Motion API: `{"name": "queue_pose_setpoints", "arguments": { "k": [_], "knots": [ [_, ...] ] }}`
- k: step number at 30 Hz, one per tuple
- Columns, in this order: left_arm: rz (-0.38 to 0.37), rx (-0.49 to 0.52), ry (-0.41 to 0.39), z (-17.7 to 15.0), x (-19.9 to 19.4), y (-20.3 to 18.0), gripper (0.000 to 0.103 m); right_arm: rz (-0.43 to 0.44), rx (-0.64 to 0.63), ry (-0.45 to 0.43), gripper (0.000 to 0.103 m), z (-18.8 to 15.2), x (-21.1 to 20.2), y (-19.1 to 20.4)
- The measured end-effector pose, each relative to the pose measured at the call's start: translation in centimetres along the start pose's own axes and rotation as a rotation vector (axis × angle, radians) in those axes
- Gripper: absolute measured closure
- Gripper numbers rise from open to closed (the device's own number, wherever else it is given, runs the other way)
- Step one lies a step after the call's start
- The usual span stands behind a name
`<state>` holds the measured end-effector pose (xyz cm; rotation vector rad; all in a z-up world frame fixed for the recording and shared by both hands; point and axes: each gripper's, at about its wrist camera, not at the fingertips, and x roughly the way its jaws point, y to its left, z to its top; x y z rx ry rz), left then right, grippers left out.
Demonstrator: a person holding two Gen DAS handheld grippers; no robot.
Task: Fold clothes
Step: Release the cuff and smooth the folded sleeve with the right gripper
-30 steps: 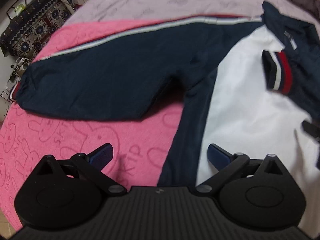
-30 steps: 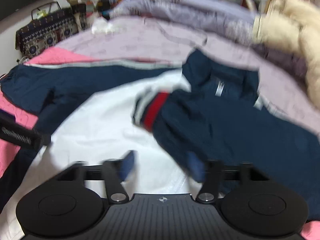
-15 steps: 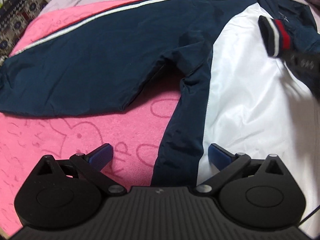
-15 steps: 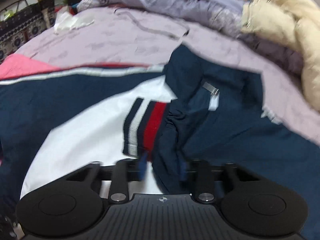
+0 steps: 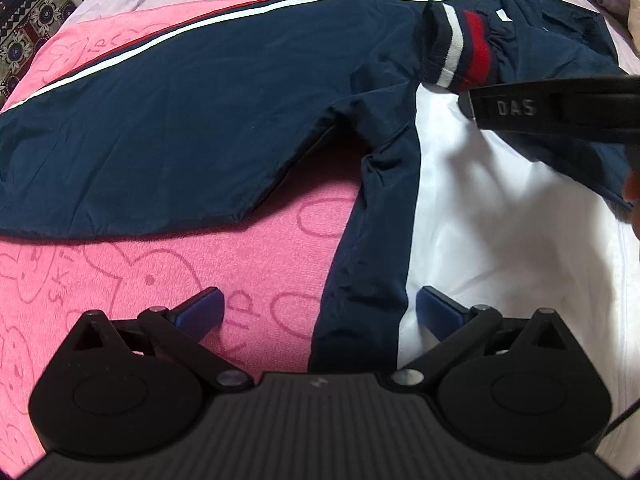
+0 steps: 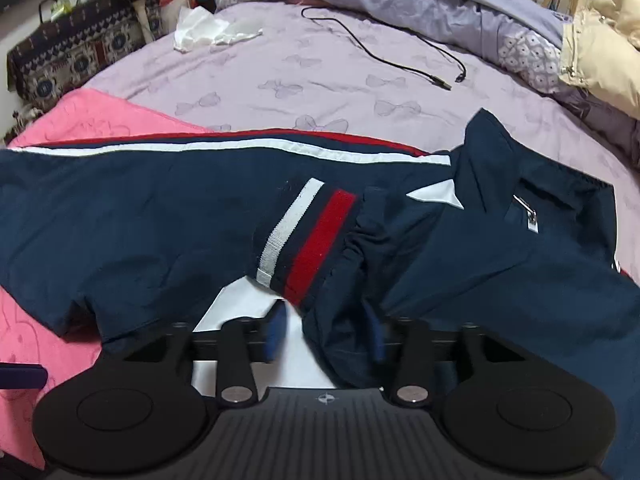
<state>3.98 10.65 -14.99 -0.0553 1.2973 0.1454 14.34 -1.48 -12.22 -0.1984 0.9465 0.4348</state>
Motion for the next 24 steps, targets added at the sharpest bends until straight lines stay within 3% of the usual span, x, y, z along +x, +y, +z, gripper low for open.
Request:
{"name": "queue_pose_setpoints", "arguments": {
  "k": [2, 5, 10, 13, 18, 20, 24],
  "knots": [
    [0.001, 0.001, -0.006, -0.1, 0.0, -0.1, 0.000, 0.015, 0.035, -0.065, 0.033, -0.8, -1.5, -1.4],
    [0.002, 0.002, -0.007, -0.1, -0.2, -0.3, 0.000, -0.051, 0.096, -0.133, 0.030, -2.2, -3.6, -4.1],
    [0.004, 0.007, -0.003, 0.0, -0.2, -0.1, 0.000, -0.326, 0.227, -0.165, 0.031, -5.7, -5.9, -10.5],
    [0.009, 0.010, -0.007, 0.0, -0.2, -0.2, 0.000, -0.470, 0.332, -0.132, 0.031, -8.6, -6.2, -14.9],
    [0.023, 0.013, -0.010, -0.1, -0.4, -0.8, 0.000, -0.464, 0.507, 0.074, 0.023, -13.4, -3.7, -21.9],
    [0.027, 0.014, -0.009, -0.2, -0.5, -1.0, 0.000, -0.456, 0.470, 0.074, 0.024, -13.0, -4.2, -22.1],
    [0.031, 0.012, -0.014, -0.1, -0.4, -0.8, 0.000, -0.435, 0.434, -0.070, 0.024, -12.2, -6.6, -22.2]
  ]
}}
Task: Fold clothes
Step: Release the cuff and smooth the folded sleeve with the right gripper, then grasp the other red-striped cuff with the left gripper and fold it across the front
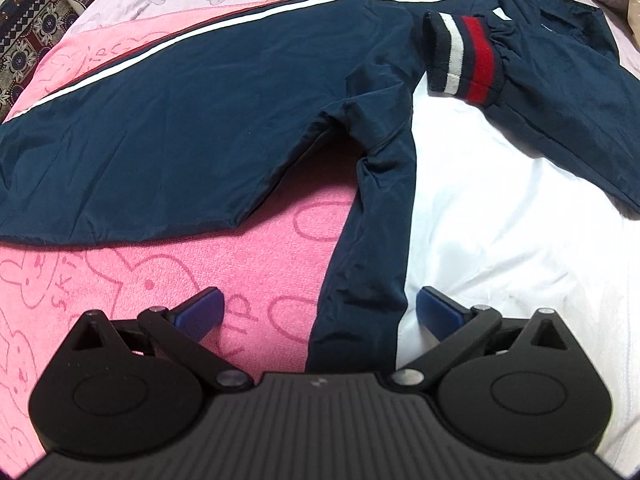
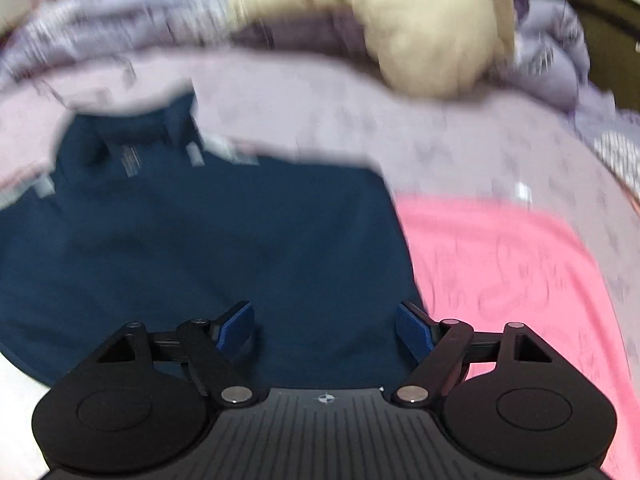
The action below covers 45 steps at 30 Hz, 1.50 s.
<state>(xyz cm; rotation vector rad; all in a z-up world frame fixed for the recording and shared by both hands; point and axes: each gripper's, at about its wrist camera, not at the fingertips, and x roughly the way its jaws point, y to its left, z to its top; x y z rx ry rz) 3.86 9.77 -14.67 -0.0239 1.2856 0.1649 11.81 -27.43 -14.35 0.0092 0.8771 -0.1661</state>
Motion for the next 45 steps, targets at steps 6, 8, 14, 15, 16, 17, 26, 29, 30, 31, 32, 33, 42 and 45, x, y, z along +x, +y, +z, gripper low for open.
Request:
{"name": "queue_pose_setpoints", "arguments": {
  "k": [6, 8, 14, 15, 16, 17, 26, 29, 30, 31, 32, 33, 42, 45],
  "knots": [
    [0.015, -0.010, -0.009, -0.4, -0.4, -0.5, 0.000, -0.041, 0.014, 0.071, 0.010, 1.0, 3.9, -0.8],
    [0.020, -0.013, -0.009, -0.5, -0.4, -0.6, 0.000, -0.045, 0.109, 0.124, 0.014, 1.7, 4.4, -1.8],
    [0.022, -0.027, -0.016, -0.6, -0.5, -0.7, 0.000, 0.027, 0.080, -0.017, 0.008, 1.6, 0.7, -0.7],
    [0.023, -0.028, -0.017, -0.7, -0.5, -0.6, 0.000, 0.025, 0.032, 0.006, 0.004, 1.1, 1.0, -0.1],
    [0.022, -0.028, -0.017, -0.7, -0.5, -0.5, 0.000, 0.019, -0.019, 0.096, 0.003, 0.4, 2.4, 0.5],
    [0.019, -0.032, -0.017, -0.7, -0.5, -0.4, 0.000, 0.009, -0.047, 0.164, 0.002, -0.3, 3.6, 0.9],
    [0.003, -0.168, -0.072, -0.4, -1.9, 2.9, 0.001, 0.112, -0.037, 0.015, 0.003, -1.1, -3.4, 5.5],
    [-0.036, -0.440, -0.217, -1.0, -4.5, 8.7, 0.001, 0.145, -0.148, 0.057, 0.004, -3.1, -4.3, 8.5],
    [-0.047, -0.564, -0.250, -1.5, -4.8, 11.5, 0.001, 0.158, -0.165, 0.078, 0.004, -3.8, -4.5, 9.4],
    [-0.050, -0.692, -0.277, -2.0, -5.0, 14.5, 0.001, 0.172, -0.174, 0.100, 0.004, -4.5, -4.7, 10.2],
    [-0.035, -0.821, -0.300, -2.6, -5.0, 17.5, 0.001, 0.190, -0.180, 0.125, 0.004, -5.0, -5.0, 10.9],
    [0.000, -0.935, -0.314, -3.3, -4.8, 20.4, 0.001, 0.205, -0.183, 0.150, 0.004, -5.4, -5.2, 11.5],
    [0.193, -1.159, -0.304, -2.4, 0.1, 33.8, 0.002, 0.191, -0.203, 0.204, 0.002, -7.7, -6.4, 14.2],
    [0.265, -1.071, -0.308, -0.7, 0.9, 33.6, 0.002, 0.182, -0.201, 0.213, 0.001, -7.7, -6.5, 14.1]
  ]
}}
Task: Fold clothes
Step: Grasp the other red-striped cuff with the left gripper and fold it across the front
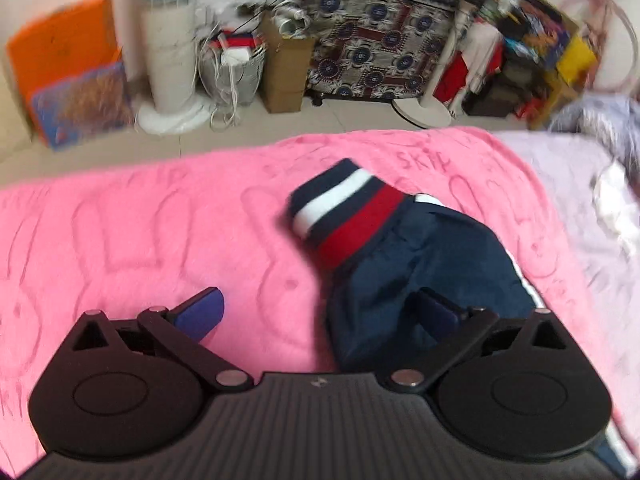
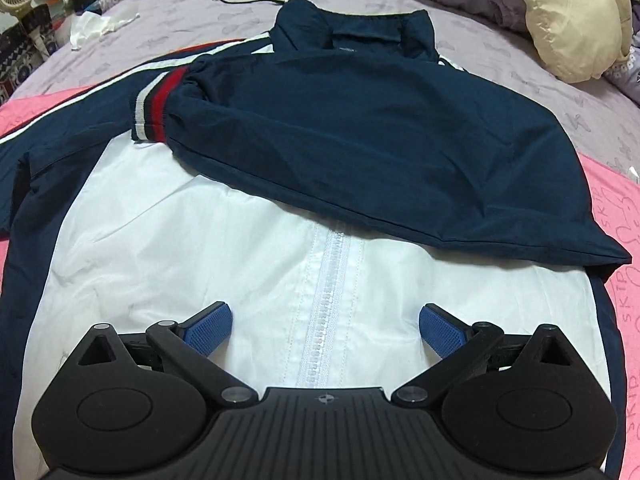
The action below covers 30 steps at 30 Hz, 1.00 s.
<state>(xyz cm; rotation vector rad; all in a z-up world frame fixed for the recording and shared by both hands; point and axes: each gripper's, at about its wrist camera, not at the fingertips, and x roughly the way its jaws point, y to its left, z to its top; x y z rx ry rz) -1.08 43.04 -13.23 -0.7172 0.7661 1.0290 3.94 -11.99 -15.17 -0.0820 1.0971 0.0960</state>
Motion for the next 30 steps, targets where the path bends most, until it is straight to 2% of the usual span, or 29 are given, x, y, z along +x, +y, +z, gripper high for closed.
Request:
{"name": "queue_pose_setpoints", "arguments": {
  "k": [2, 4, 5, 7, 8, 10, 12, 14, 17, 19, 20, 21, 22, 25, 28, 29, 30],
  "knots": [
    [0.001, 0.021, -0.026, -0.1, -0.4, -0.7, 0.018, -0.004, 0.001, 0.001, 0.001, 0.1, 0.0, 0.1],
    [-0.047, 0.131, -0.006, 0.0, -0.8, -2.4, 0.067, -0.005, 0.005, 0.002, 0.001, 0.0, 0.1, 0.2],
    [-0.068, 0.203, 0.006, 0.0, -1.1, -3.4, 0.070, -0.004, 0.007, 0.001, 0.001, 0.0, 0.0, 0.2],
    [-0.096, 0.324, -0.022, -0.7, -2.4, -5.4, 0.082, 0.000, 0.011, -0.001, 0.001, -0.1, 0.1, 0.1],
    [-0.114, 0.351, -0.041, -1.1, -3.1, -6.0, 0.082, 0.002, 0.016, -0.001, 0.001, -0.1, 0.1, 0.0],
    [-0.187, 0.362, -0.083, -1.8, -5.2, -7.0, 0.083, 0.008, 0.028, 0.002, 0.001, -0.3, 0.0, -0.3],
    [-0.263, 0.422, -0.146, -3.1, -8.3, -8.8, 0.083, 0.013, 0.039, 0.002, 0.002, -0.4, -0.2, -0.6],
    [-0.368, 0.530, -0.225, -4.8, -12.2, -11.8, 0.083, 0.005, 0.049, -0.006, 0.005, -0.5, -0.6, -1.2],
    [-0.591, 0.715, -0.291, -9.2, -18.4, -17.3, 0.083, -0.003, 0.132, -0.027, 0.007, -0.6, -1.5, -3.2],
    [-0.722, 0.853, -0.273, -13.8, -21.5, -20.5, 0.074, -0.006, 0.214, -0.042, 0.007, -0.8, -2.2, -5.2],
    [-0.785, 0.924, -0.257, -16.3, -22.9, -22.0, 0.064, -0.015, 0.256, -0.048, 0.007, -0.8, -2.5, -6.4],
    [-0.835, 0.988, -0.222, -18.9, -23.8, -23.3, 0.042, -0.024, 0.297, -0.054, 0.007, -0.9, -2.9, -7.5],
    [-0.845, 1.041, -0.174, -21.6, -24.1, -24.2, 0.024, -0.033, 0.339, -0.059, 0.007, -1.0, -3.2, -8.7],
    [-0.802, 1.153, -0.042, -27.7, -24.4, -25.3, 0.025, -0.035, 0.459, -0.082, 0.007, -1.3, -3.8, -12.1],
    [-0.801, 1.120, 0.042, -28.6, -23.7, -22.9, 0.024, 0.018, 0.530, -0.123, 0.007, -1.2, -3.8, -14.3],
    [-0.776, 1.111, 0.061, -28.8, -23.6, -22.1, 0.024, 0.036, 0.536, -0.135, 0.007, -0.9, -3.6, -14.5],
    [-0.716, 1.121, 0.064, -29.1, -23.2, -21.3, 0.023, 0.054, 0.528, -0.144, 0.007, -0.2, -3.1, -14.3]
  ]
}}
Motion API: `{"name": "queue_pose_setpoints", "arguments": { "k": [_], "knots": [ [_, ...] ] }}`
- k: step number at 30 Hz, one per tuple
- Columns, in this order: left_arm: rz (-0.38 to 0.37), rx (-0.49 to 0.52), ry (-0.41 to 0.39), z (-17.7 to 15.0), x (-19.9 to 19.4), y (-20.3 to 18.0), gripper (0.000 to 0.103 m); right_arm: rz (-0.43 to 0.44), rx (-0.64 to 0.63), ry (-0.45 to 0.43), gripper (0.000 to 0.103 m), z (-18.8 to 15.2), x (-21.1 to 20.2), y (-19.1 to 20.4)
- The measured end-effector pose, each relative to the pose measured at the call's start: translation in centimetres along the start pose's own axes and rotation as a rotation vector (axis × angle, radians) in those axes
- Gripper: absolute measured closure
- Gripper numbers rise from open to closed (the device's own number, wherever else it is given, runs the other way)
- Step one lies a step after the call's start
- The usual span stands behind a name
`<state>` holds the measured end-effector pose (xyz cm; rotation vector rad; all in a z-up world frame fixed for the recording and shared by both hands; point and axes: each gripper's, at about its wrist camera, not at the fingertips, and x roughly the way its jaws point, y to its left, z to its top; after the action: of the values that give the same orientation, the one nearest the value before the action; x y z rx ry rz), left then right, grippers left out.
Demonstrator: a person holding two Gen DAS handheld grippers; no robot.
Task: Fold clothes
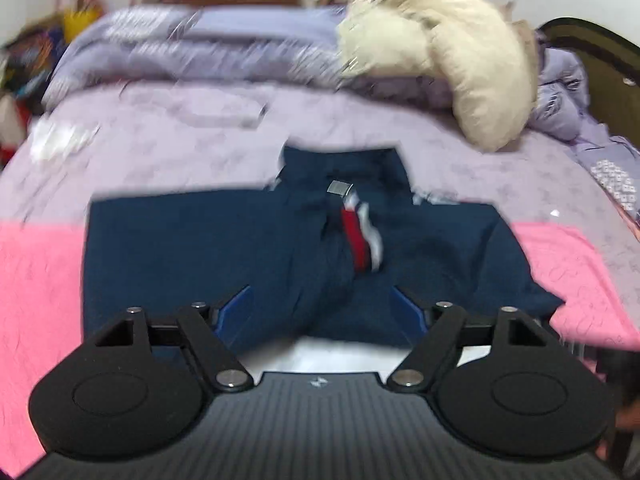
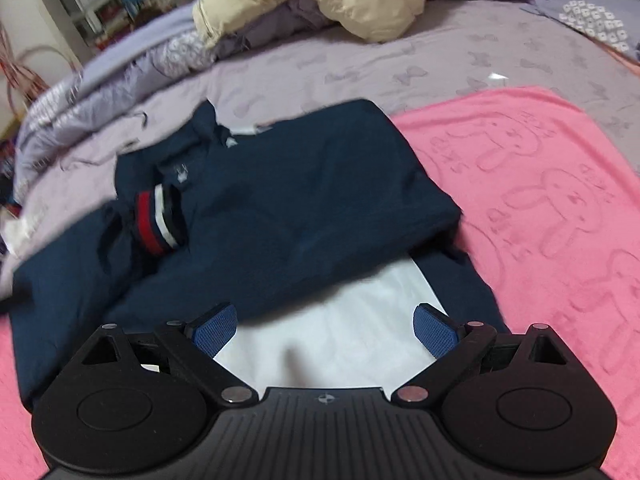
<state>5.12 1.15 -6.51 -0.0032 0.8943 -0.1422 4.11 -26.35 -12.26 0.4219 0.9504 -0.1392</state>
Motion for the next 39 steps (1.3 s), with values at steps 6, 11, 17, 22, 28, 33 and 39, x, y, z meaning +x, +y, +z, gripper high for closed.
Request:
{"name": "queue_pose_setpoints", "arguments": {
  "k": [6, 11, 17, 22, 28, 33, 39],
  "knots": [
    [0.309, -0.078, 0.214, -5.5, 2.0, 5.3, 0.023, 0.134, -0.054, -0.030, 0.007, 3.4, 5.8, 5.9],
    [0.367, -0.180, 0.270, -6.9, 2.6, 9.0, 0.021, 0.218, -0.033, 0.060, 0.014, 5.9, 11.4, 10.7],
    [0.385, -0.167, 0.243, -6.6, 2.7, 9.1, 0.021, 0.209, -0.136, 0.051, 0.086, 7.0, 9.0, 13.5],
    [0.412, -0.177, 0.179, -5.1, 3.0, 9.2, 0.022, 0.048, -0.340, -0.187, 0.086, 7.6, 0.1, 12.3],
    [0.431, -0.124, 0.184, -3.8, 4.9, 8.4, 0.021, -0.187, -0.366, -0.136, 0.078, 7.5, 1.0, 6.5],
    [0.444, -0.106, 0.186, -3.6, 5.3, 8.7, 0.021, -0.283, -0.309, 0.005, 0.071, 5.9, 5.5, 2.8],
    [0.417, -0.095, 0.143, -3.2, 4.6, 8.6, 0.022, -0.444, -0.427, -0.241, 0.080, 5.7, 3.9, 4.4]
  ]
}}
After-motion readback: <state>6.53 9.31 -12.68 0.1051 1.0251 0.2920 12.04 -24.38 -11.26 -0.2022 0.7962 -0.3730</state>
